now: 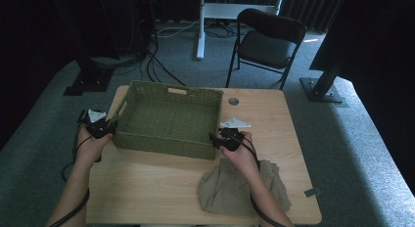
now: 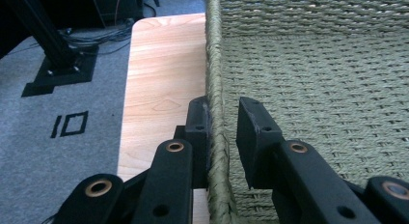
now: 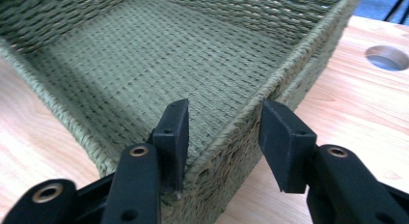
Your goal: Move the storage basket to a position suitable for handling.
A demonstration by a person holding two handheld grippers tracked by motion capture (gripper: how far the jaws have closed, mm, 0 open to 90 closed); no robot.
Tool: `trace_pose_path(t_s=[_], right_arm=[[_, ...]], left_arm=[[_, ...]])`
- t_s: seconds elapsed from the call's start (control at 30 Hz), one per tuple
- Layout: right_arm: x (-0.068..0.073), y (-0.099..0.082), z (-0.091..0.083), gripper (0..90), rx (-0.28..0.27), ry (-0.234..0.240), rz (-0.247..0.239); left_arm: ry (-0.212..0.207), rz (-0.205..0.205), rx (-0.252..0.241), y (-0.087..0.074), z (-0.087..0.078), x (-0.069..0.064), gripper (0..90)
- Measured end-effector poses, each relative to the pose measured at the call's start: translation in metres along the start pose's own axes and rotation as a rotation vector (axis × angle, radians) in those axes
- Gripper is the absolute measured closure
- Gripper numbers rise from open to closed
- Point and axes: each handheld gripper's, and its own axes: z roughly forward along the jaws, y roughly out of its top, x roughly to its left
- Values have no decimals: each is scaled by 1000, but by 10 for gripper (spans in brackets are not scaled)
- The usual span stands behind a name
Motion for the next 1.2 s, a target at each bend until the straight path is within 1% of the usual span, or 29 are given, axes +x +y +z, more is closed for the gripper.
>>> trace_pose_path(t_s=[0.03,0.07,0.1,0.13,0.17,0.23,0.27,0.3,0.4,0.53,0.6,0.67,0.77,0.83,0.87,0.93,1.0,1.07,1.17,1.2], right_arm=[[0,0,0,546,0,0,0],[-3,1,0,563,5,-17,9],[-3,1,0,563,5,-17,9],[-7,1,1,575,9,-35,15],[-7,1,1,575,9,-35,15],[-10,2,0,585,13,-34,28],[-13,2,0,603,13,-38,37],[-13,2,0,603,13,-38,37],[-18,2,0,621,15,-69,39],[-25,2,-1,638,11,-85,55],[-29,2,-2,648,12,-104,56],[-30,2,-2,650,12,-111,51],[-37,2,-4,664,17,-124,58],[-41,1,-5,674,17,-131,64],[-47,1,-7,680,13,-130,77],[-49,0,-8,686,13,-135,80],[-57,-2,-11,698,9,-155,88],[-58,-2,-12,701,9,-160,90],[-67,-4,-17,709,9,-177,105],[-71,-5,-19,711,9,-182,104]], left_arm=[[-6,0,1,0,0,-1,766],[-21,-14,0,-1,-1,-1,775],[-33,-26,-2,-1,-1,-2,775],[-46,-35,-3,-2,-1,-3,791],[-54,-45,-5,-2,-1,-3,791],[-60,-54,-10,-3,-1,-6,791],[-67,-66,-15,-3,0,-9,791],[-67,-66,-15,-3,0,-9,790],[-82,-76,-24,-4,-1,-15,790],[-88,-75,-24,-4,-1,-22,790],[-97,-73,-22,-4,-1,-26,790],[-102,-71,-19,-4,-1,-28,790],[-109,-62,-13,-3,1,-35,790],[-109,-69,-8,-2,3,-41,790],[-100,-62,-4,-2,3,-44,791],[-91,-62,4,-1,5,-53,791],[-96,-67,0,0,7,-58,790],[-106,-71,-6,1,10,-64,790],[-114,-64,-2,4,13,-74,790],[-114,-71,-4,5,14,-78,791]])
